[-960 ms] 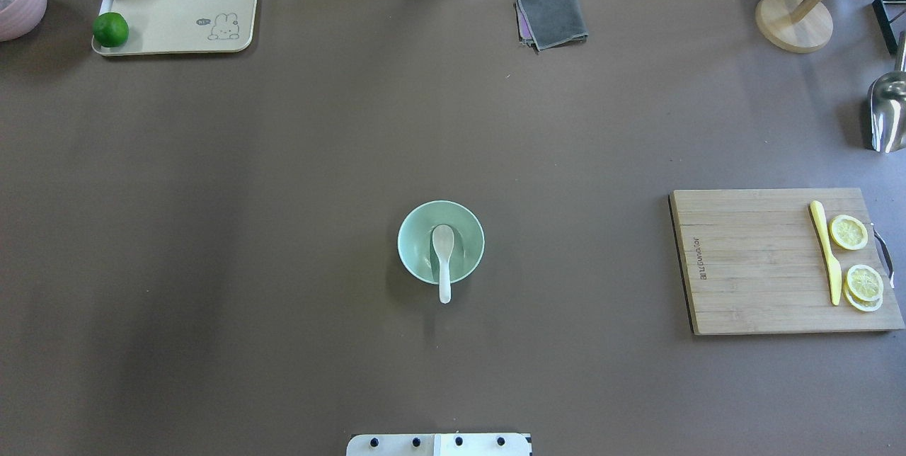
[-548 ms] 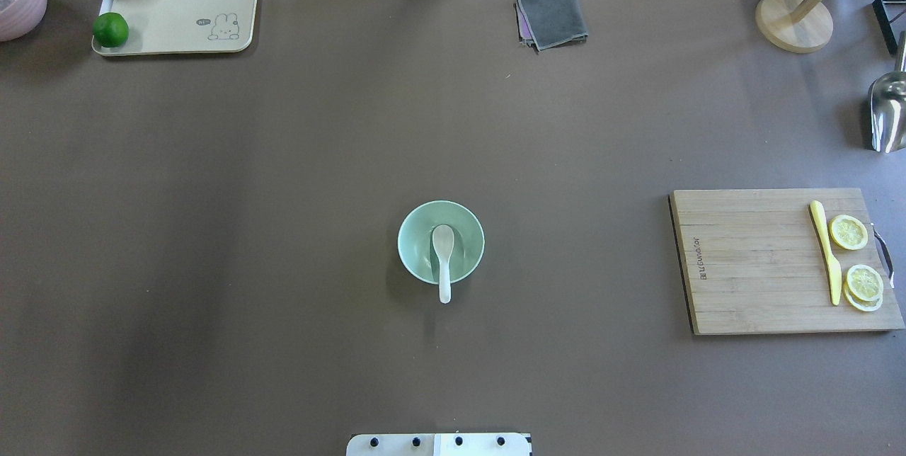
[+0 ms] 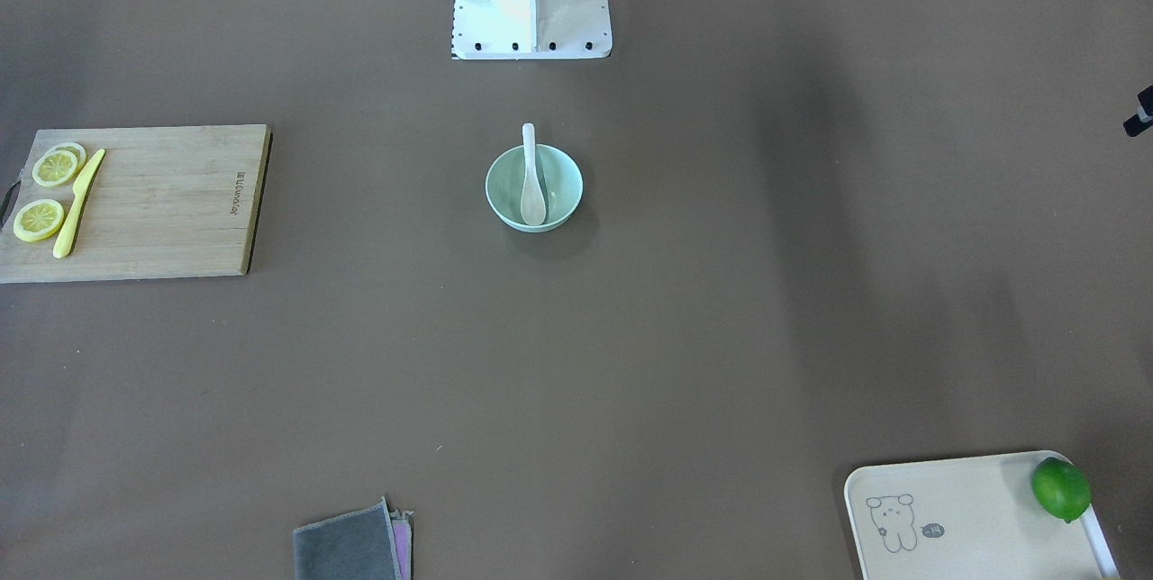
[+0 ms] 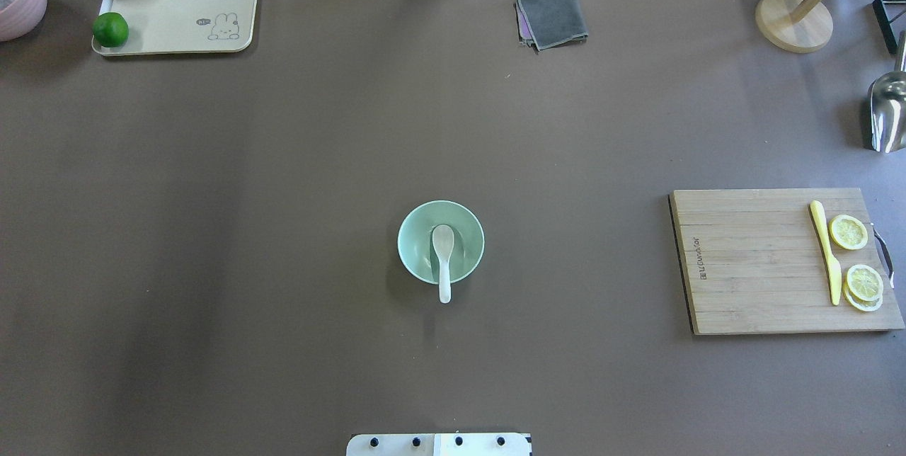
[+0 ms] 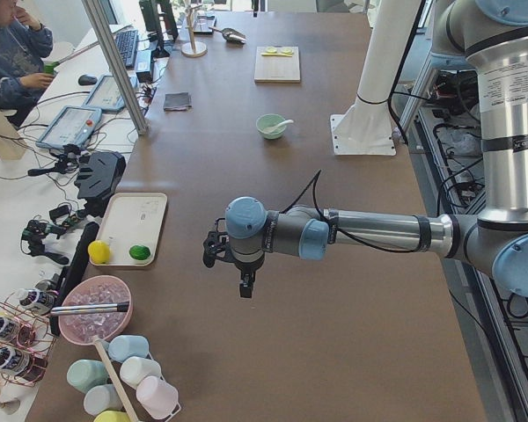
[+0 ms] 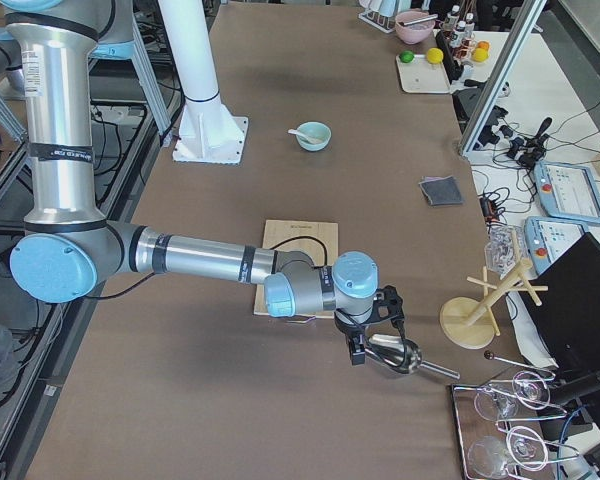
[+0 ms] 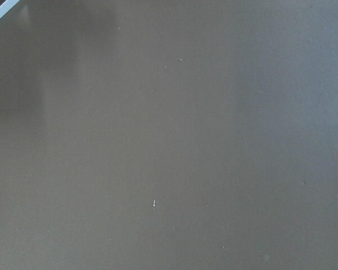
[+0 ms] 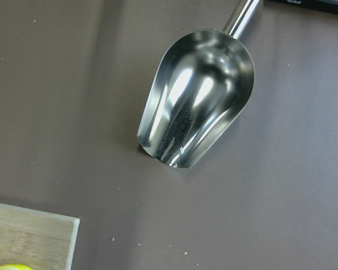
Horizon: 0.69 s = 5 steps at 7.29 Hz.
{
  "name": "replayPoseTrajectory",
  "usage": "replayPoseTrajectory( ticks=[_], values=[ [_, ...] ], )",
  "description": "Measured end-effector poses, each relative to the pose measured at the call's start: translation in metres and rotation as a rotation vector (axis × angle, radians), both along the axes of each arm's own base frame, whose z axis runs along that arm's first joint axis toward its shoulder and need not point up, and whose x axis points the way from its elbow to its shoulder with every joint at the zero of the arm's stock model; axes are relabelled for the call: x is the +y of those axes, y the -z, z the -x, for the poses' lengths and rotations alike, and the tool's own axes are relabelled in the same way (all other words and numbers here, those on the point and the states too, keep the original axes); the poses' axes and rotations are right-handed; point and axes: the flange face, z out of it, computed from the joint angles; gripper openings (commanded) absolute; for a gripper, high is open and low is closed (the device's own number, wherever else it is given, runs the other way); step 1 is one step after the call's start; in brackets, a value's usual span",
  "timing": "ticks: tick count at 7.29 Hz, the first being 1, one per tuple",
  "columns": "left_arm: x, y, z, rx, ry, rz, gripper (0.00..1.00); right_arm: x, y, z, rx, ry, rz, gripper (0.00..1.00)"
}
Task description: Place spoon in bowl
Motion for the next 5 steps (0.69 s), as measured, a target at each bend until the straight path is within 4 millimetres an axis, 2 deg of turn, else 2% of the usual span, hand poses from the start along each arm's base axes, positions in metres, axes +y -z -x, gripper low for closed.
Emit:
replayPoseTrajectory(
  ticks=[2, 3, 5],
  values=[
    [-0.007, -0.005, 0.003, -0.004, 0.008, 0.033, 0.97, 0.005, 0.013, 0.001, -0.032, 0.003, 0.007, 1.0],
    [-0.008, -0.006, 0.007, -0.005, 0.016, 0.045, 0.98, 0.009, 0.027, 0.001, -0.034, 0.003, 0.033, 1.0],
    [-0.007, -0.005, 0.014, -0.004, 0.031, 0.05, 0.97, 0.029, 0.044, 0.0, -0.022, 0.005, 0.084, 1.0]
  ],
)
